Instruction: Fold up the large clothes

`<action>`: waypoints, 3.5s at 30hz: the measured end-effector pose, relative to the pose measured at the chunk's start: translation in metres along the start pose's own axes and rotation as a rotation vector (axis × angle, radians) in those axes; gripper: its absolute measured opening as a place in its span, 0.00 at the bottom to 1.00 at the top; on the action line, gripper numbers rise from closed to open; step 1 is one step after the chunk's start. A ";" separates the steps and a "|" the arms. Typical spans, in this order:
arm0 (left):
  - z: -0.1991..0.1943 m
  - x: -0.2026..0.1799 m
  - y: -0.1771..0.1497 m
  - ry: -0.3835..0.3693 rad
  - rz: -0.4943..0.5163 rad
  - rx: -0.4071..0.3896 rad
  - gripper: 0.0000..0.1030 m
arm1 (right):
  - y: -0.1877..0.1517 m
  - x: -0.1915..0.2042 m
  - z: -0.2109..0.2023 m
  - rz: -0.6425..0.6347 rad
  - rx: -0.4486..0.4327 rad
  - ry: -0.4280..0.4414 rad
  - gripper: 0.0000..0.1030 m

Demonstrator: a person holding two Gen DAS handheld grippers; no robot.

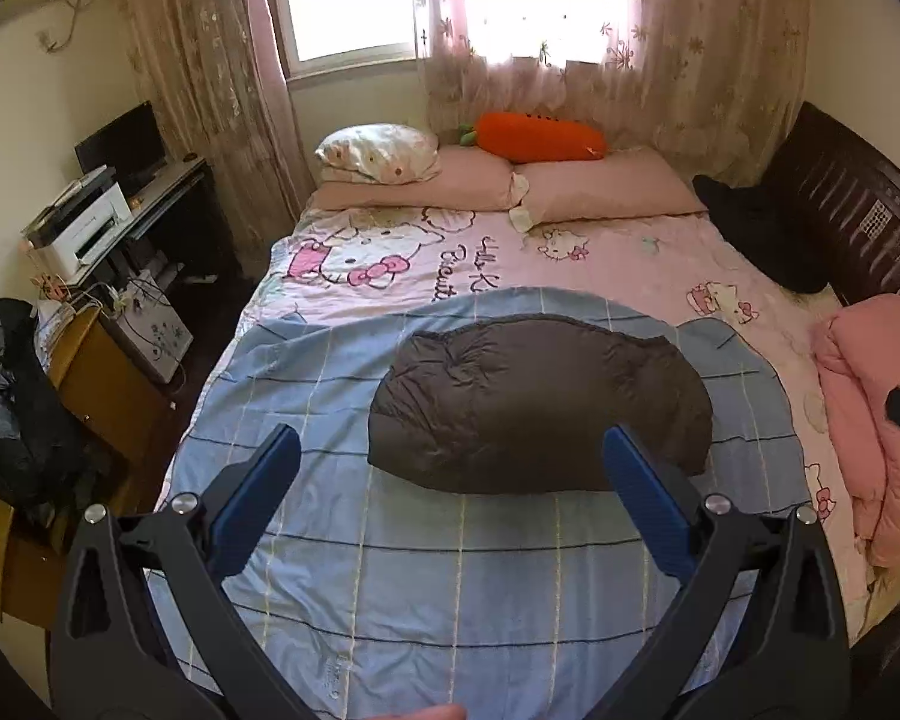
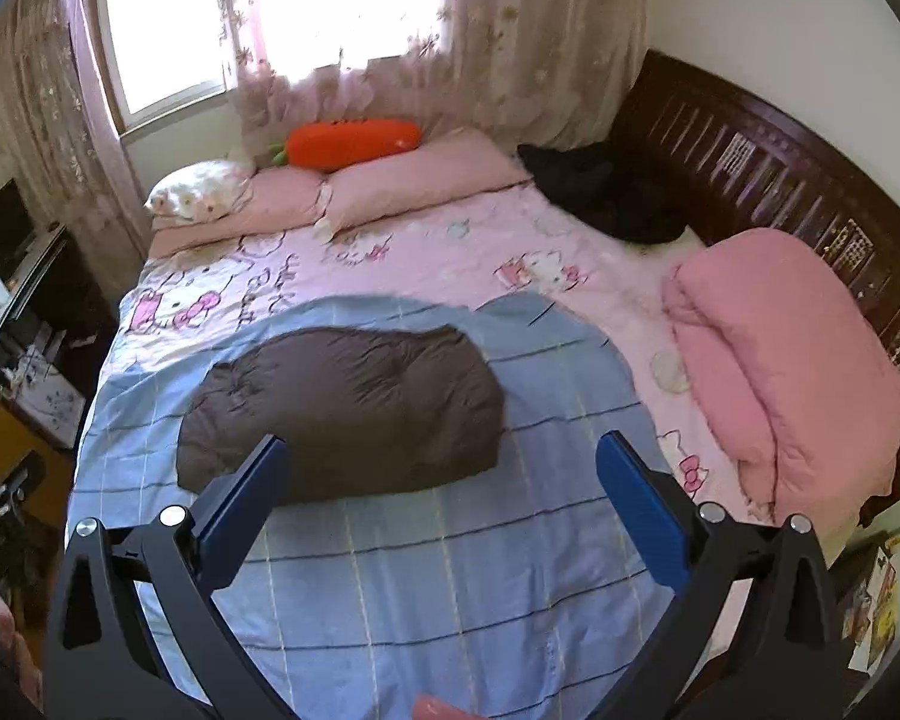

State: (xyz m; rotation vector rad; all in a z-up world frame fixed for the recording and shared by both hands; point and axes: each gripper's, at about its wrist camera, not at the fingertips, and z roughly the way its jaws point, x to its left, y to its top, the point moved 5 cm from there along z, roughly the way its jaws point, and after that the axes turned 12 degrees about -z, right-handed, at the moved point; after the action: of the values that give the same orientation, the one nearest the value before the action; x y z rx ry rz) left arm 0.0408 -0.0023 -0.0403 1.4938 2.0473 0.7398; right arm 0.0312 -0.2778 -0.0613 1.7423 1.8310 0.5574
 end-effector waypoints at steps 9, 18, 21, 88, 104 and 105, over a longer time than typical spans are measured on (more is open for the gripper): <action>0.006 0.001 0.020 -0.021 -0.021 -0.006 0.98 | 0.009 0.020 0.024 -0.031 0.031 0.027 0.99; 0.021 -0.001 0.023 -0.019 -0.023 0.020 0.98 | 0.026 0.028 0.035 -0.039 0.031 0.053 0.99; 0.022 -0.002 0.025 -0.018 -0.019 0.017 0.98 | 0.027 0.027 0.036 -0.046 0.033 0.046 0.99; 0.046 -0.015 0.012 -0.082 -0.006 0.126 0.98 | 0.028 0.043 0.053 -0.077 0.076 0.069 0.99; 0.045 -0.016 0.013 -0.126 -0.022 0.134 0.98 | 0.026 0.045 0.056 -0.074 0.100 0.080 0.99; 0.046 -0.016 0.013 -0.124 -0.020 0.135 0.98 | 0.026 0.045 0.056 -0.076 0.099 0.082 0.99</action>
State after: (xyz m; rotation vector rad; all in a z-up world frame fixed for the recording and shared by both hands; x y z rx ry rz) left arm 0.0850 -0.0081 -0.0642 1.5489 2.0502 0.4964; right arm 0.0863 -0.2351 -0.0927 1.7289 2.0040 0.5231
